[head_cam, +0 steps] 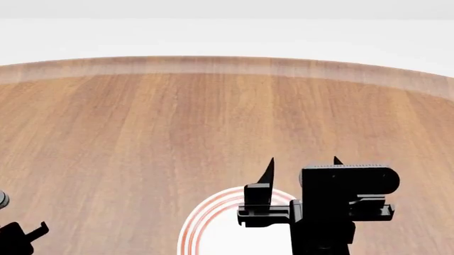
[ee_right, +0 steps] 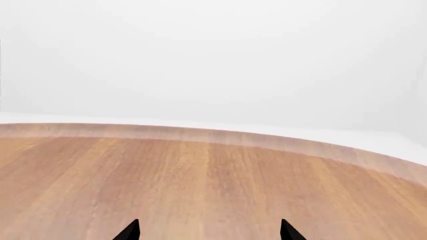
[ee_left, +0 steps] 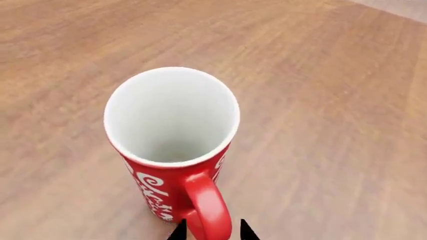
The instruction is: Pick up the red mug and put it on the plate
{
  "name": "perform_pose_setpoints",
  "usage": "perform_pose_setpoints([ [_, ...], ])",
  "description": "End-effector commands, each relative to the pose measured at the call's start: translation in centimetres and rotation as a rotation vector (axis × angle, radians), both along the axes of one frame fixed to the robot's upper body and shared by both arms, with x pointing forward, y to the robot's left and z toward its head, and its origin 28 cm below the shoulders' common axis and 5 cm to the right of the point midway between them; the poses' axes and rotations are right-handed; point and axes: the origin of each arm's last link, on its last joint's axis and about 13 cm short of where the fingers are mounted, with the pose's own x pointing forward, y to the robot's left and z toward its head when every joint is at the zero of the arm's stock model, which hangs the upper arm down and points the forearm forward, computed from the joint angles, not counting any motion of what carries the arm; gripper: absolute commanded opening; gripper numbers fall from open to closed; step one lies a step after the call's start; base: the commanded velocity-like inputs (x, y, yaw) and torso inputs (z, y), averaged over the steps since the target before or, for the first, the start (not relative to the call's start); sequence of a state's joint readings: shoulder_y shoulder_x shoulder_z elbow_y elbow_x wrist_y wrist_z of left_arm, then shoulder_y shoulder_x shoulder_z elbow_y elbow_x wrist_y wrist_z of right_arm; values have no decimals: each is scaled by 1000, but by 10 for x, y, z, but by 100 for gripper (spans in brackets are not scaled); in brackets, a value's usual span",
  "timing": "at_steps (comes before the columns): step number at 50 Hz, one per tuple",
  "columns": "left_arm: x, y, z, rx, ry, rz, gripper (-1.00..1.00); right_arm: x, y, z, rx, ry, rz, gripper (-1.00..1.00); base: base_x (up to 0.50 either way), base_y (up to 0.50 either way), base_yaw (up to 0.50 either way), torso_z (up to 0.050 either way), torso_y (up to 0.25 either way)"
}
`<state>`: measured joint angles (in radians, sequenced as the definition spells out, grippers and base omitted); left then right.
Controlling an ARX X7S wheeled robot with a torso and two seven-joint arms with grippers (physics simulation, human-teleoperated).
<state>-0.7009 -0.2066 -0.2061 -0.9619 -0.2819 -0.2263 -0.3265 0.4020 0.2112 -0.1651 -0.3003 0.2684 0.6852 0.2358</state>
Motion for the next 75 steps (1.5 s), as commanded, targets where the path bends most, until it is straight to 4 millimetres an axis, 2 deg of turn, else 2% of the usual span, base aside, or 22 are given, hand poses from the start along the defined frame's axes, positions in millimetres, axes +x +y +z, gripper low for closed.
perform_pose_setpoints([
  [1, 1, 2, 0, 2, 3, 16, -100, -1, 0, -2, 2, 4, 2, 100, 0, 0, 0, 0, 0],
  [24, -1, -1, 3, 45, -1, -12, -100, -2, 1, -1, 4, -3, 5, 100, 0, 0, 0, 0, 0],
  [44, 2, -22, 30, 155, -92, -342, -100, 0, 0, 2, 8, -4, -1, 100, 0, 0, 0, 0, 0],
  [66, 21, -57, 44, 166, -147, -665, -100, 2, 0, 7, 15, -9, -10, 100, 0, 0, 0, 0, 0],
  [75, 19, -72, 47, 183, -167, -838, -100, 3, 0, 6, 15, -10, -12, 100, 0, 0, 0, 0, 0],
])
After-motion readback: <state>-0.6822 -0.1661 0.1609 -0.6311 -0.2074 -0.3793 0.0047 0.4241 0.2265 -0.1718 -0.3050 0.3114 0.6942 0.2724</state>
